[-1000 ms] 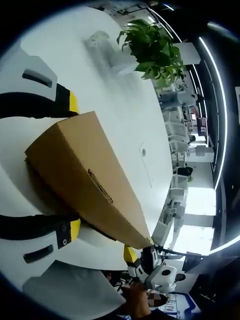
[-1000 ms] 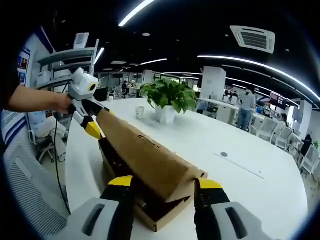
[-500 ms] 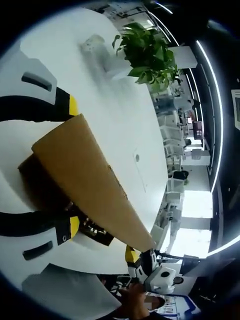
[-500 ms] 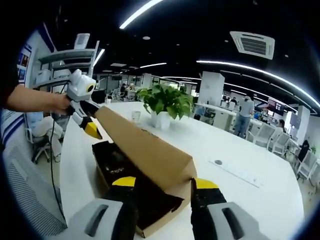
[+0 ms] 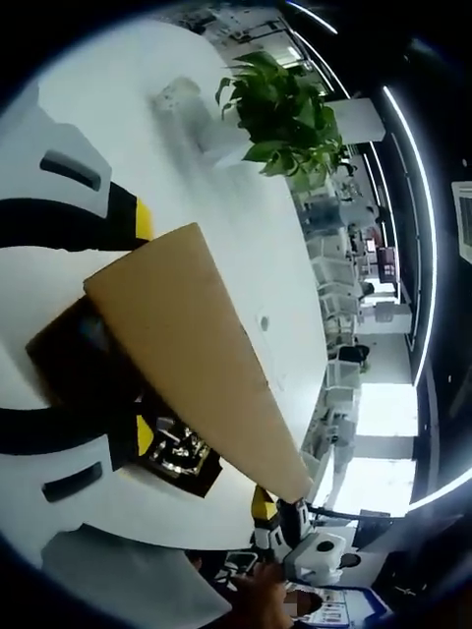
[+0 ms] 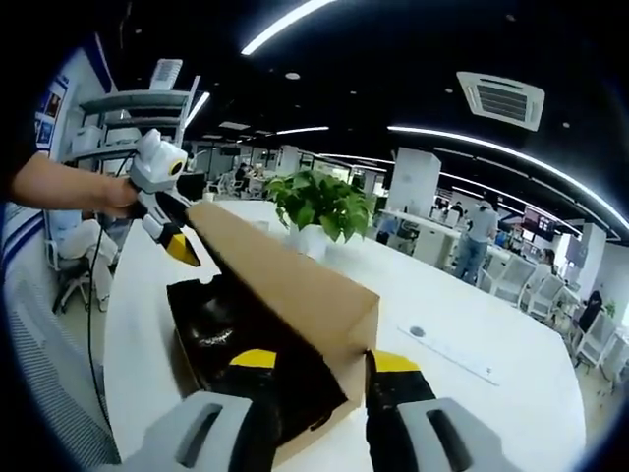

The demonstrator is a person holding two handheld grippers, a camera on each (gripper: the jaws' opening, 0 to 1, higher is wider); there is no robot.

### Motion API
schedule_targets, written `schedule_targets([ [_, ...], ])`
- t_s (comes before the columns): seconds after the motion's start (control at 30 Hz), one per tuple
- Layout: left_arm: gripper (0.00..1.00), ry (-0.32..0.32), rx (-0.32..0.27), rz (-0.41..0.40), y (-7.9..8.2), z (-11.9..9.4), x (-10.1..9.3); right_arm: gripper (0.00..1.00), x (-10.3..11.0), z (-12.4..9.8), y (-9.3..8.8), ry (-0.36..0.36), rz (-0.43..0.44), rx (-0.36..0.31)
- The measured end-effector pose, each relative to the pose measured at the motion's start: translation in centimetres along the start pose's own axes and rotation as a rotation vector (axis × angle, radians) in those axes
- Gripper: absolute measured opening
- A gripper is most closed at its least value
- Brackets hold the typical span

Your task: Operate the shoe box by opening the lid, removing the specified soft item, and placing it in the target area until the item is outside and the box remains undamaged.

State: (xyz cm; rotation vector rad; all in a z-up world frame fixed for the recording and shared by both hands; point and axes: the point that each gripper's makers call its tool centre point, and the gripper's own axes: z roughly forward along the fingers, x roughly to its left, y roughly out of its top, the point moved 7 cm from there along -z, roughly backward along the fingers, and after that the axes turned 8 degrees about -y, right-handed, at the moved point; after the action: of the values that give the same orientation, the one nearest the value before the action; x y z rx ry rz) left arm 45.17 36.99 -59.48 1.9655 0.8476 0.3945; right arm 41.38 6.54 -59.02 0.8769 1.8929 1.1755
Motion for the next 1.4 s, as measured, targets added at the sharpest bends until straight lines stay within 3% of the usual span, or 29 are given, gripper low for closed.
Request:
schedule_targets([
  [0.9, 0.32, 0.085, -0.026, -0.018, 1.7, 0.6, 2.9, 0.17, -2.6, 2.2, 1.3, -0.041, -0.019, -0.018],
  [1.4, 0.07, 0.168, -0.027, 0.019, 1.7, 0.4, 4.7, 0.14, -3.3, 2.6, 1.5, -0.048, -0.013, -0.025],
])
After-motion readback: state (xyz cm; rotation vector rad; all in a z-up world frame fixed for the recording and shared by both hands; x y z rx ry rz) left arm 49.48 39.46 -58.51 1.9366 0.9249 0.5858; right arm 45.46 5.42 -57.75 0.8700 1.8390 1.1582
